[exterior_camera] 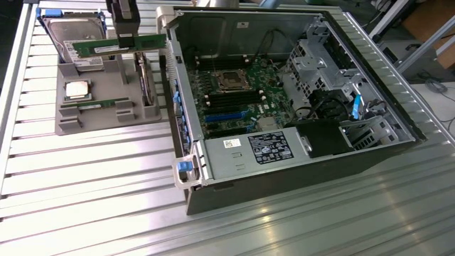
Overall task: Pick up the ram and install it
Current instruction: 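Pick up the ram and move it above insertion slot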
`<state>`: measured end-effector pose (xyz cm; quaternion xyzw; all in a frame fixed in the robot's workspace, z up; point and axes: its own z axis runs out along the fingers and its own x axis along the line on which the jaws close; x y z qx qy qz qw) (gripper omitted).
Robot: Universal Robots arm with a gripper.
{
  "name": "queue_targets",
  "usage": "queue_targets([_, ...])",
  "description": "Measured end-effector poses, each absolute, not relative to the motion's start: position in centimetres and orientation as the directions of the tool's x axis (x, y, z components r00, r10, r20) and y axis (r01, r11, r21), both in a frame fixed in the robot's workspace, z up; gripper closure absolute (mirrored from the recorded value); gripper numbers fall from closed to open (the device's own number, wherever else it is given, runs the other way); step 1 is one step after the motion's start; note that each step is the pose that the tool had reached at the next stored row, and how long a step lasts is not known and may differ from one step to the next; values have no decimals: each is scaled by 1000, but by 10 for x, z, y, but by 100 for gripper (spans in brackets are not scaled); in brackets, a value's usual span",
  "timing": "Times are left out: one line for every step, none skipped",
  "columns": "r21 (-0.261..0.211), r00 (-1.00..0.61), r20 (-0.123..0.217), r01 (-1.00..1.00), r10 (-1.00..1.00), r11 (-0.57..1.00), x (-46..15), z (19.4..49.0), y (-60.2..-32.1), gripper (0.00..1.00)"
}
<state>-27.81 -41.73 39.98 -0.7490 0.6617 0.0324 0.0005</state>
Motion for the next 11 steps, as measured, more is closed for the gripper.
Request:
queue_targets([42,122,-49,-991,-991,-124,-277,400,-417,86])
queue_targets([42,122,-49,-991,-991,-124,-276,400,-417,86])
queue_targets([42,122,-48,-991,-991,-124,-275,400,-417,86])
queue_targets([42,122,-48,-991,-991,-124,-273,400,-417,86])
queue_targets([42,122,-48,-991,-991,-124,-272,400,-417,86])
queue_targets([42,122,-48,-991,-991,-124,-271,400,-417,86])
queue_targets([42,122,-47,-991,-991,-124,-270,400,-417,86])
queue_targets([42,122,-47,-991,-991,-124,-268,400,-417,86])
queue_targets([43,122,-47,-991,-991,-124,-266,400,-417,86])
queue_targets([42,122,-46,-991,-991,-124,-266,400,-417,86])
queue_targets([43,122,-46,-991,-991,-124,-264,400,-417,86])
